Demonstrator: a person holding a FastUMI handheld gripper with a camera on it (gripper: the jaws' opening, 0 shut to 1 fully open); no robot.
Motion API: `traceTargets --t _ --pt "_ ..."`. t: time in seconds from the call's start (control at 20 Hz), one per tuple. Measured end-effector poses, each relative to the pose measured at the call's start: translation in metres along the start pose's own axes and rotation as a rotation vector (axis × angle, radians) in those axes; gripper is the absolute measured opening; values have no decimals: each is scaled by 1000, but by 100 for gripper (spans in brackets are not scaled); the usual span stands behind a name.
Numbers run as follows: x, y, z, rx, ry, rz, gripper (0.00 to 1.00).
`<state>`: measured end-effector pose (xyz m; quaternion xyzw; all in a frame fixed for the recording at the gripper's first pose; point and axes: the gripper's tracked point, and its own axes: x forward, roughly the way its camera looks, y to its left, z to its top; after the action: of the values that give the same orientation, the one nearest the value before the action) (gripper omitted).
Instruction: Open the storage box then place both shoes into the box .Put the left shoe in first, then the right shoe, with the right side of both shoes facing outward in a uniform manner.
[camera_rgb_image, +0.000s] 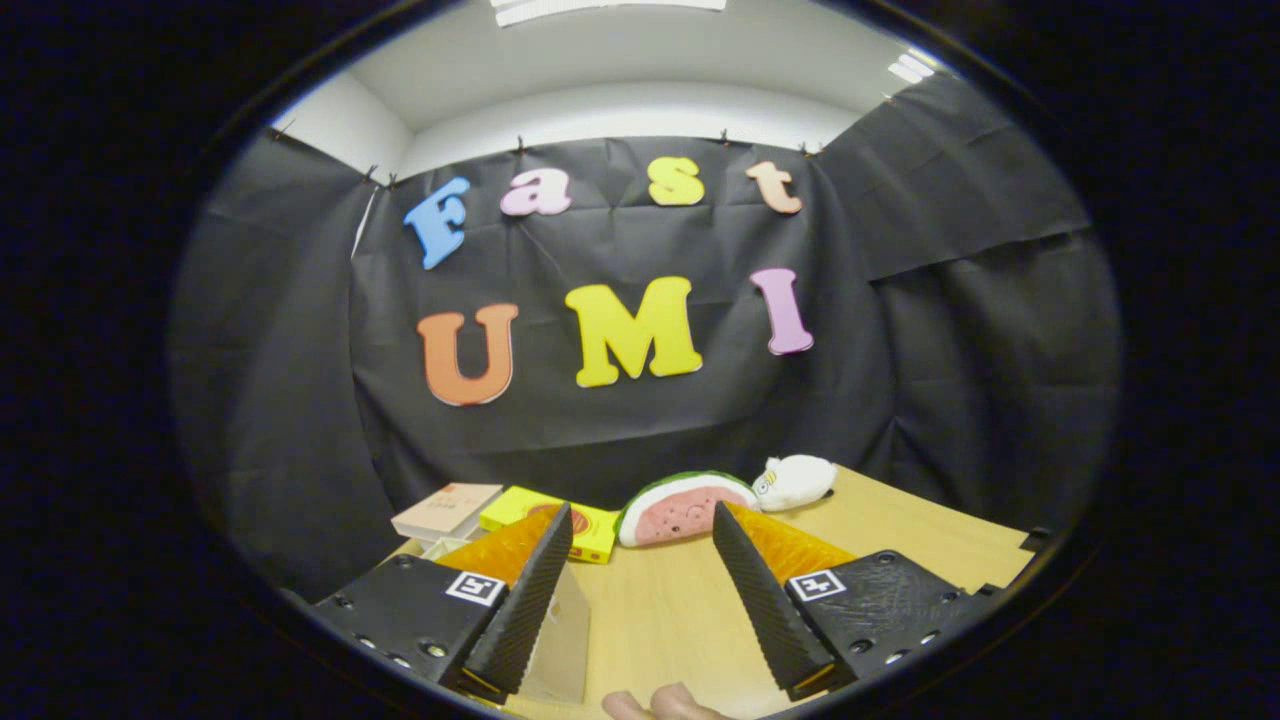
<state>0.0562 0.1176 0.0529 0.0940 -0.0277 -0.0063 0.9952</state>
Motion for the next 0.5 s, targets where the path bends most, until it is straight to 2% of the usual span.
traceTargets --t 0.15,0.4,0.5 --pt "-26 -16 -5 -61 -96 -23 94" --pt "-73 -19 -20 -197 -213 7 96" --pt "-87 -28 -31 -204 -189 2 96"
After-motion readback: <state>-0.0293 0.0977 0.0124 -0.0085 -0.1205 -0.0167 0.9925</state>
